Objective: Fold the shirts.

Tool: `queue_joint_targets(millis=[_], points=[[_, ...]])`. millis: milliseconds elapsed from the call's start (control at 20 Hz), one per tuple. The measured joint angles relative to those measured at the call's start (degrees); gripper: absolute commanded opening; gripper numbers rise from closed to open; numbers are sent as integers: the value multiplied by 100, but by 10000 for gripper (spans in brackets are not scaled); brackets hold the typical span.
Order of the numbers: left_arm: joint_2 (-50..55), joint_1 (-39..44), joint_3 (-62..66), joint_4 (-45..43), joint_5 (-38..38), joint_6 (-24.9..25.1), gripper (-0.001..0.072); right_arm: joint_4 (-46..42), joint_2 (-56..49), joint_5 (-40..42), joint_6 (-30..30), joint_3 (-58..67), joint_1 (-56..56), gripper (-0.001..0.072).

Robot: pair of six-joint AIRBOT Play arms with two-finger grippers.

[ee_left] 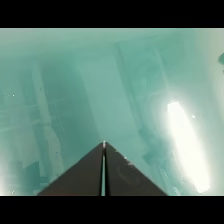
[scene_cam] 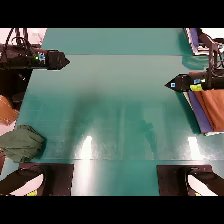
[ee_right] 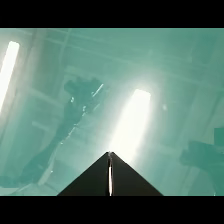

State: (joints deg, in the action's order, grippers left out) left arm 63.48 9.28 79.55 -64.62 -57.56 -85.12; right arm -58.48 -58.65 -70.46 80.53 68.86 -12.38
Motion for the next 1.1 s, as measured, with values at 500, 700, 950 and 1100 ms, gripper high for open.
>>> queue_joint_targets(millis=[500,700,950,1100], points=[[0,0,0,-2,11,-2,24,0,0,2,4,0,-4,15],[0,0,0,44,92,-13,24,2,0,-4,4,0,-7,15],[-225,-271,37,-212,-262,-33,24,4,0,-24,7,0,-7,15],[-837,-774,-262,-1016,-1029,-44,24,7,0,-37,7,0,-7,15]])
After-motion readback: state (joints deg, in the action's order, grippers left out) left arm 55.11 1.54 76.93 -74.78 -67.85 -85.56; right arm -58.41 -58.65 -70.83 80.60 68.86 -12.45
